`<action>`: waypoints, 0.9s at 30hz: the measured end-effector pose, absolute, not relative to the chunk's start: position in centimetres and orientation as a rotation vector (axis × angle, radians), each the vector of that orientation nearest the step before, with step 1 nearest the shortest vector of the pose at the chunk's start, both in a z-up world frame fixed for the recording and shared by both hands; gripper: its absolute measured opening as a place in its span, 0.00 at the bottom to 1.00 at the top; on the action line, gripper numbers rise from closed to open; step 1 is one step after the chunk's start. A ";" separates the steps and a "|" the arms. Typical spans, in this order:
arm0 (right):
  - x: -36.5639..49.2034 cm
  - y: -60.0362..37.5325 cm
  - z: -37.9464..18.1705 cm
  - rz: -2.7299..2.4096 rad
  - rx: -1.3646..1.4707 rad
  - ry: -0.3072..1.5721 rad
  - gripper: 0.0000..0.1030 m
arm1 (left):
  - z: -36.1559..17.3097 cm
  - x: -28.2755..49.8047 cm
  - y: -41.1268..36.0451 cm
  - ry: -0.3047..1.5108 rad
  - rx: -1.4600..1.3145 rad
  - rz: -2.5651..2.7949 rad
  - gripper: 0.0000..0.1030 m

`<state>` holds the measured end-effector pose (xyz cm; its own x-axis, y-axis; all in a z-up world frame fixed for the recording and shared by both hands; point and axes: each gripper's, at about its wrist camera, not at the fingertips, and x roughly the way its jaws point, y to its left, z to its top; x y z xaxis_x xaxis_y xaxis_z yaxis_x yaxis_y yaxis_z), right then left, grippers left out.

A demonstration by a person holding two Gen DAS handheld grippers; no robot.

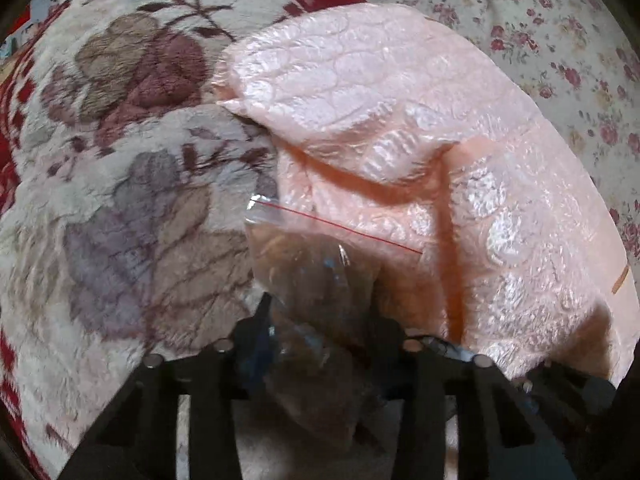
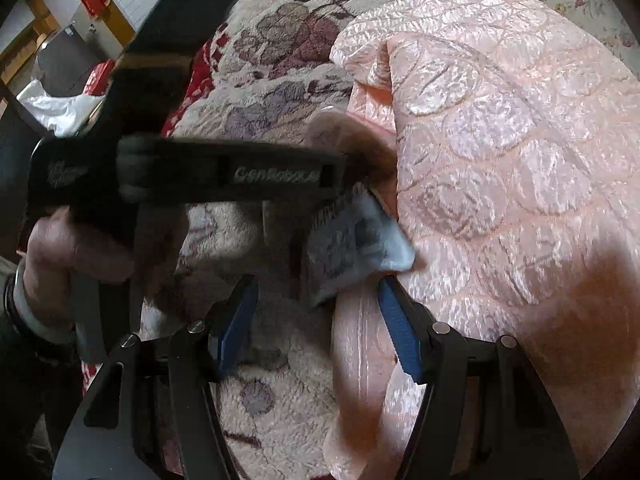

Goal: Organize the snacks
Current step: 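Grasp the nut zip bag with left gripper while right grasps pink strawberry packet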

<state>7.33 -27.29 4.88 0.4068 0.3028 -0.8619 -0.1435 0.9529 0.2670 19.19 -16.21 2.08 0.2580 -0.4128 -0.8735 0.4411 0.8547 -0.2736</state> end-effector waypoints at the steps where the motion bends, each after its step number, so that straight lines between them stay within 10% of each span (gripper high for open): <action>1: 7.5 -27.3 4.9 0.271 0.169 1.115 0.61 | 2.2 19.0 -15.6 1.174 0.020 -0.559 0.36; 27: 8.5 -23.8 4.8 0.396 0.226 1.195 0.67 | 4.6 11.8 0.6 1.100 -0.199 -0.219 0.31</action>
<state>8.48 -23.79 4.76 0.3096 0.4142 -0.8559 -0.1787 0.9094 0.3755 11.85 0.61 4.61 0.4366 -0.2723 -0.8575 0.0763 0.9609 -0.2663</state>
